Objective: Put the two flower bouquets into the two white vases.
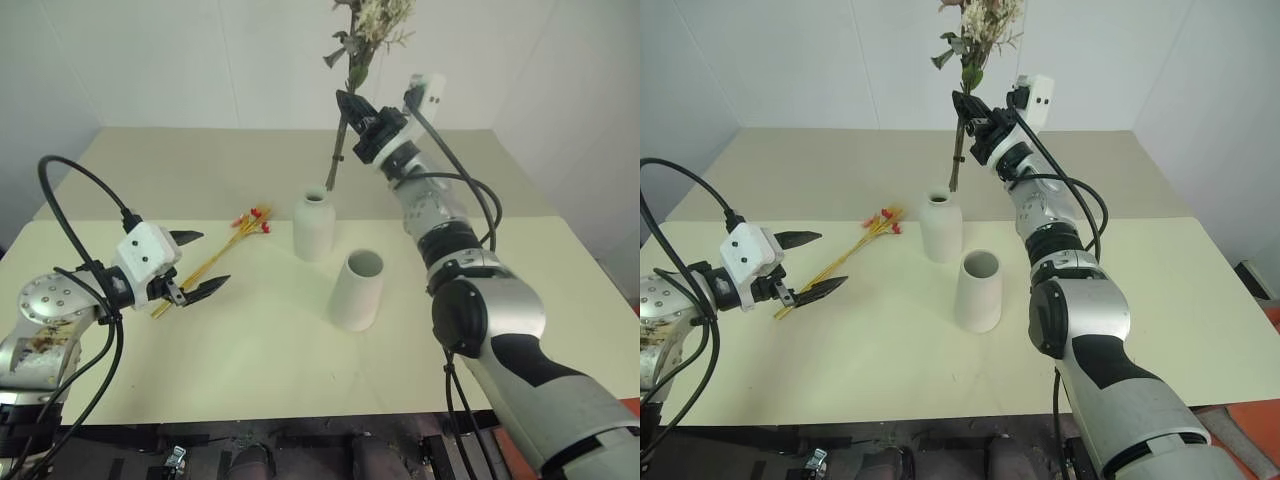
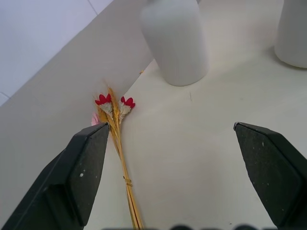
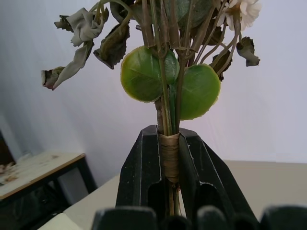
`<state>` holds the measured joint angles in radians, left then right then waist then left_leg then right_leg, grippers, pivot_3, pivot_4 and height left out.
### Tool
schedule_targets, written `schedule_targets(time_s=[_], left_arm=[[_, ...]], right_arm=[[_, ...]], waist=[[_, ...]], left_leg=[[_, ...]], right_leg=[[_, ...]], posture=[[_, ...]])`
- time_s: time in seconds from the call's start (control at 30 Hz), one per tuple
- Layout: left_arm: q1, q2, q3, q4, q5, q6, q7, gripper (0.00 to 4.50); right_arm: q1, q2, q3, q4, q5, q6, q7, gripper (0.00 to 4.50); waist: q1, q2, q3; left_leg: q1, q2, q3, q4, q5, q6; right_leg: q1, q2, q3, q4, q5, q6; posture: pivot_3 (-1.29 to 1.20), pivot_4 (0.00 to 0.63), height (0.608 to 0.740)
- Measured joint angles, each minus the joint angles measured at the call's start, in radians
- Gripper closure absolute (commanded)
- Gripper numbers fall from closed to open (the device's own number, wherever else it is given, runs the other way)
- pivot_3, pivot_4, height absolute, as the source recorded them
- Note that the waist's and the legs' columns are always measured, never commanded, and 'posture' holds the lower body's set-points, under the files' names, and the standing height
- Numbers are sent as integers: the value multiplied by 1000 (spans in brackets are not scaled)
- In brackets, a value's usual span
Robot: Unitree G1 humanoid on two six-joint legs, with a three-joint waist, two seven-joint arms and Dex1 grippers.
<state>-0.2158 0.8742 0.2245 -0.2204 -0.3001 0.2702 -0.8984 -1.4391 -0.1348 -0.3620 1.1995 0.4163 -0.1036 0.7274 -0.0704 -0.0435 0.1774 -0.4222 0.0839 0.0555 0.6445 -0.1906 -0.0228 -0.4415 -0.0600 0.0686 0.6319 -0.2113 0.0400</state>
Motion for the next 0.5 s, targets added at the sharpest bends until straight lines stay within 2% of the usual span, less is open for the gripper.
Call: schedule_targets(time_s=[0.33,0.5], left_arm=[[31,0,21,-33,-16,22,24,0],[51,0,42,-49,-18,35,27,0]], right_arm=[[-41,50,-6,46,-12,-4,28,4288],[-40,52,9,60,-53,-70,33,4288]], waist=[[0,0,0],[0,0,0]], left_leg=[[0,0,0,0,0,0],[0,0,0,0,0,0]], right_leg=[[0,0,0,0,0,0],[0,0,0,0,0,0]], posture=[[0,150,740],[0,150,740]])
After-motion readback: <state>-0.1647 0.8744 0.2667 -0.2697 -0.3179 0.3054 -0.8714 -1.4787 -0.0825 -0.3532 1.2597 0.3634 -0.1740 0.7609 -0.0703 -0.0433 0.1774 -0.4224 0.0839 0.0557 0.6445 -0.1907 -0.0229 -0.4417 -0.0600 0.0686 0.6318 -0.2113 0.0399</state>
